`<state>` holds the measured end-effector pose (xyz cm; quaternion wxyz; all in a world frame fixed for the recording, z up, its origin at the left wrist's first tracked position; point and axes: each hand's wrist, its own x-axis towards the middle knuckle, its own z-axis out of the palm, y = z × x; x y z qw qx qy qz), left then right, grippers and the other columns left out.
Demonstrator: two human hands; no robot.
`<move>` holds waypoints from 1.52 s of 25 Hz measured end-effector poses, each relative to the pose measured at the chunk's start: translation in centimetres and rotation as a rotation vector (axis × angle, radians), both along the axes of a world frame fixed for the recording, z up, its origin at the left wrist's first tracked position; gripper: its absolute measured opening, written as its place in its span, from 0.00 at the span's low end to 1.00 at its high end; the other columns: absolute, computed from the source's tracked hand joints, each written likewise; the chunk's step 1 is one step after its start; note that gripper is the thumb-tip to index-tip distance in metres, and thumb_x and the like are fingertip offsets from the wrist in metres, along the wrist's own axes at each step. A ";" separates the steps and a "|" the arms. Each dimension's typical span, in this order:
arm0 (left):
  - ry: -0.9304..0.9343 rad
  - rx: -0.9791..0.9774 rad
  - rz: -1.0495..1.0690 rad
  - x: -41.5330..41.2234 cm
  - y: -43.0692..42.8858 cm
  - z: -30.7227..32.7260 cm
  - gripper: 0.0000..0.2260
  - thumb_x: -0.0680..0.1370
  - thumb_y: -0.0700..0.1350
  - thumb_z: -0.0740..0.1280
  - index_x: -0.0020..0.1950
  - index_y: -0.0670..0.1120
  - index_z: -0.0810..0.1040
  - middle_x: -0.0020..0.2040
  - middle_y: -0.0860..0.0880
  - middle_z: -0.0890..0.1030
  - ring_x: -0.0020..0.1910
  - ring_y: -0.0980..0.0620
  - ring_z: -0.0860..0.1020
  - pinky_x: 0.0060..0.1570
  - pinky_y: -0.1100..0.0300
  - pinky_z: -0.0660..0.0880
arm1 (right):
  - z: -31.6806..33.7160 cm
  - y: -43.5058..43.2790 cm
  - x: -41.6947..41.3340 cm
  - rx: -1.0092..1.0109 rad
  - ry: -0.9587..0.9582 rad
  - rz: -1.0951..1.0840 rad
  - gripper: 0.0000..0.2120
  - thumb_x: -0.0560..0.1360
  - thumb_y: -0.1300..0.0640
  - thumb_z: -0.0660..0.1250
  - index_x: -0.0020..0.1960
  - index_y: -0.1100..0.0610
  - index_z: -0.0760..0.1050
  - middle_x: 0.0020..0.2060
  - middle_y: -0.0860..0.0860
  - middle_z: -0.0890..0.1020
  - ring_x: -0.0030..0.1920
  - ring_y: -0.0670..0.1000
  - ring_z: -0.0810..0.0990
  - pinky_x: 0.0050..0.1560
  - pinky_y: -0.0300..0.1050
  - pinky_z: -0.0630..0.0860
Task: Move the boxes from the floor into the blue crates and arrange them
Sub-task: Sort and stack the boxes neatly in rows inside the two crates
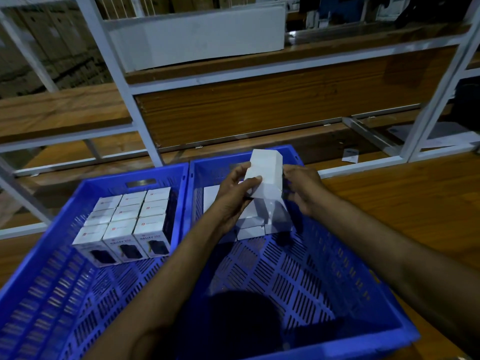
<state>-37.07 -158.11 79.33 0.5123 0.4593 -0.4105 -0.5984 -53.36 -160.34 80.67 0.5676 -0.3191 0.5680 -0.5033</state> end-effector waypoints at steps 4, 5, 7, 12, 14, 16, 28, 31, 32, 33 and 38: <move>-0.477 -0.112 -0.052 -0.3 -0.7 -2.1 0.35 0.75 0.56 0.75 0.79 0.53 0.66 0.73 0.53 0.75 0.67 0.51 0.77 0.66 0.49 0.76 | -0.6 -1.0 0.2 0.104 -0.004 0.133 0.10 0.81 0.58 0.66 0.60 0.61 0.77 0.50 0.57 0.84 0.48 0.56 0.83 0.48 0.53 0.82; -0.570 -0.102 -0.072 -0.4 -0.8 -2.7 0.38 0.73 0.59 0.76 0.79 0.53 0.65 0.72 0.53 0.75 0.66 0.50 0.78 0.65 0.48 0.77 | -0.9 -1.4 0.2 0.107 0.034 0.129 0.09 0.80 0.60 0.67 0.59 0.62 0.76 0.49 0.57 0.84 0.47 0.56 0.83 0.50 0.53 0.82; -0.655 -0.097 -0.101 -0.6 -1.2 -3.8 0.40 0.72 0.58 0.77 0.79 0.52 0.64 0.69 0.50 0.78 0.57 0.46 0.84 0.55 0.45 0.82 | -1.6 -1.9 0.5 0.115 0.137 0.096 0.07 0.80 0.62 0.66 0.58 0.60 0.74 0.47 0.55 0.82 0.49 0.58 0.82 0.55 0.56 0.81; -1.009 -0.170 -0.108 -1.0 -2.4 -4.1 0.37 0.73 0.56 0.76 0.79 0.52 0.65 0.70 0.51 0.77 0.53 0.40 0.85 0.56 0.47 0.80 | -2.5 -3.0 0.7 0.149 0.418 0.141 0.08 0.81 0.63 0.64 0.58 0.63 0.76 0.52 0.58 0.81 0.48 0.56 0.80 0.49 0.52 0.80; -1.156 -0.176 -0.110 -1.3 -2.5 -4.3 0.38 0.74 0.58 0.75 0.80 0.49 0.64 0.73 0.48 0.75 0.64 0.41 0.79 0.63 0.49 0.75 | -2.9 -3.2 0.9 0.153 0.435 0.126 0.06 0.82 0.64 0.61 0.55 0.62 0.76 0.47 0.57 0.80 0.39 0.51 0.76 0.37 0.45 0.74; -1.268 -0.177 -0.088 -1.5 -2.4 -4.7 0.36 0.75 0.59 0.73 0.79 0.50 0.66 0.73 0.47 0.75 0.68 0.43 0.75 0.64 0.49 0.74 | -3.7 -4.0 1.2 0.173 0.394 0.084 0.12 0.84 0.62 0.56 0.61 0.63 0.76 0.52 0.58 0.82 0.40 0.53 0.76 0.43 0.46 0.75; -1.565 -0.365 -0.041 -2.1 -2.1 -5.7 0.30 0.74 0.61 0.73 0.74 0.53 0.73 0.67 0.49 0.79 0.62 0.43 0.79 0.56 0.53 0.75 | -5.7 -5.7 2.0 0.229 0.733 0.250 0.14 0.77 0.64 0.66 0.62 0.64 0.76 0.52 0.59 0.81 0.51 0.60 0.81 0.43 0.48 0.76; -1.556 -0.373 -0.056 -1.7 -2.3 -6.1 0.31 0.75 0.61 0.71 0.76 0.54 0.71 0.67 0.48 0.80 0.63 0.44 0.79 0.56 0.54 0.75 | -5.5 -5.6 2.3 0.212 0.865 0.239 0.13 0.77 0.61 0.67 0.61 0.62 0.77 0.55 0.58 0.81 0.53 0.59 0.81 0.40 0.45 0.72; -1.559 -0.381 -0.061 -1.8 -2.3 -6.2 0.30 0.76 0.61 0.71 0.76 0.54 0.71 0.65 0.47 0.81 0.63 0.44 0.79 0.56 0.54 0.75 | -5.6 -5.6 2.3 0.204 0.882 0.222 0.13 0.78 0.60 0.68 0.62 0.62 0.77 0.56 0.57 0.82 0.51 0.58 0.81 0.38 0.45 0.71; -1.558 -0.384 -0.062 -1.8 -2.3 -6.2 0.29 0.76 0.61 0.70 0.76 0.54 0.71 0.64 0.46 0.82 0.62 0.43 0.79 0.55 0.54 0.75 | -5.5 -5.6 2.4 0.191 0.876 0.208 0.13 0.78 0.59 0.68 0.61 0.61 0.77 0.56 0.56 0.82 0.49 0.57 0.80 0.37 0.44 0.70; -1.565 -0.376 -0.058 -1.7 -2.4 -6.5 0.26 0.76 0.60 0.70 0.73 0.54 0.75 0.60 0.45 0.84 0.58 0.42 0.80 0.50 0.54 0.76 | -6.0 -5.1 2.4 0.115 0.766 0.072 0.07 0.76 0.61 0.68 0.53 0.58 0.81 0.48 0.53 0.84 0.41 0.54 0.81 0.37 0.41 0.73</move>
